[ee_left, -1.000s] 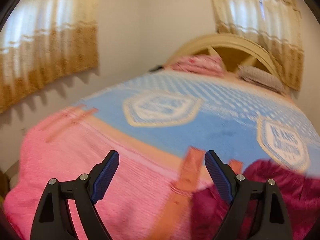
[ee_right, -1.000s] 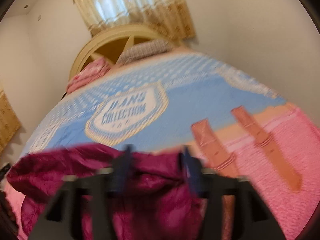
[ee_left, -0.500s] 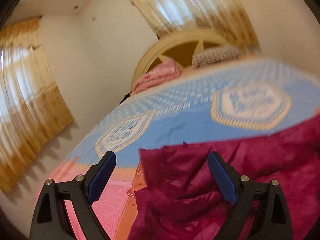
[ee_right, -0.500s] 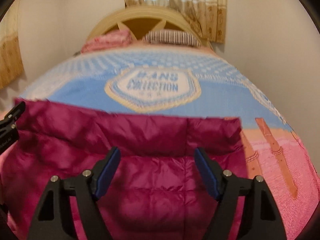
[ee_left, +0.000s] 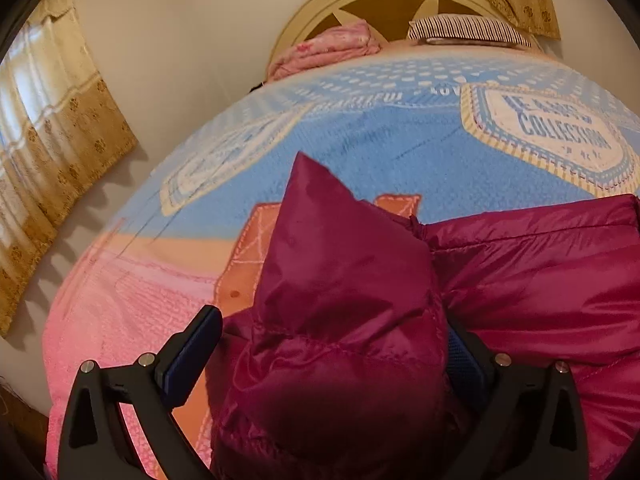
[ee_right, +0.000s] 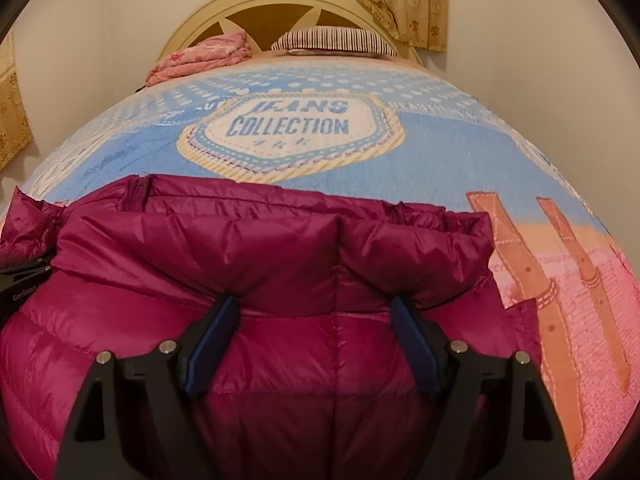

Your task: Fold large clothes

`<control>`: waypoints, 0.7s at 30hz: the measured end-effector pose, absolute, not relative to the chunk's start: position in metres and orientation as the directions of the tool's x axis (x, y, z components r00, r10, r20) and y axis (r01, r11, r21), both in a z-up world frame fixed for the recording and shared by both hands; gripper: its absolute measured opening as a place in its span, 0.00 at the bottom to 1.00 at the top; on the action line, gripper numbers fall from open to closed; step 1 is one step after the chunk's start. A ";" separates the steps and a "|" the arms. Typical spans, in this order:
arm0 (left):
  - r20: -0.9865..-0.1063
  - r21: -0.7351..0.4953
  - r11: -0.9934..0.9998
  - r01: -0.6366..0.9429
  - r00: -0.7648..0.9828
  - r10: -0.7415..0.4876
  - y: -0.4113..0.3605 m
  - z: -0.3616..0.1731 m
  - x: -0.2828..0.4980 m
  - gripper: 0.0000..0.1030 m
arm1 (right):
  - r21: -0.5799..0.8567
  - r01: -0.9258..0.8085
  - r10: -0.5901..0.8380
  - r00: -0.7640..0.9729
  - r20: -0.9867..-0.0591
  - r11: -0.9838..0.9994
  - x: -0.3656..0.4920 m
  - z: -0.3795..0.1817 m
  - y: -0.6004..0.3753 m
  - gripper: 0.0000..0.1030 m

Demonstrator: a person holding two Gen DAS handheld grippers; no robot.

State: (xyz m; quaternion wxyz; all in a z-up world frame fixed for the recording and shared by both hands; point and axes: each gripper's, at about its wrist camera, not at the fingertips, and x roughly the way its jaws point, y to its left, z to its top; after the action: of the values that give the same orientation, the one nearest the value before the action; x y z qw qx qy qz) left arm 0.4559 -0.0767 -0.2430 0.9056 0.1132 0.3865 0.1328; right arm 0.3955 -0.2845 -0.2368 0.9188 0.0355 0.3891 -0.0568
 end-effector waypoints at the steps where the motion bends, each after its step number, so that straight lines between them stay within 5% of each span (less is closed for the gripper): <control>1: -0.671 0.312 0.938 -0.152 0.663 0.331 -0.078 -0.244 0.457 0.99 | 0.025 0.134 -0.075 0.688 -0.722 0.991 0.396 -0.238 -0.285 0.79; 21: -0.643 0.387 0.907 -0.166 0.656 0.394 -0.088 -0.251 0.454 0.99 | 0.009 0.171 -0.103 0.631 -0.769 0.985 0.412 -0.251 -0.287 0.87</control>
State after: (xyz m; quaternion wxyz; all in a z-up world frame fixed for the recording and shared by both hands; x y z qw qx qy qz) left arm 0.4540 -0.0880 -0.2508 0.8978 0.1486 0.3841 0.1559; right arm 0.4124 -0.2866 -0.2508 0.9020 0.0406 0.4231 -0.0759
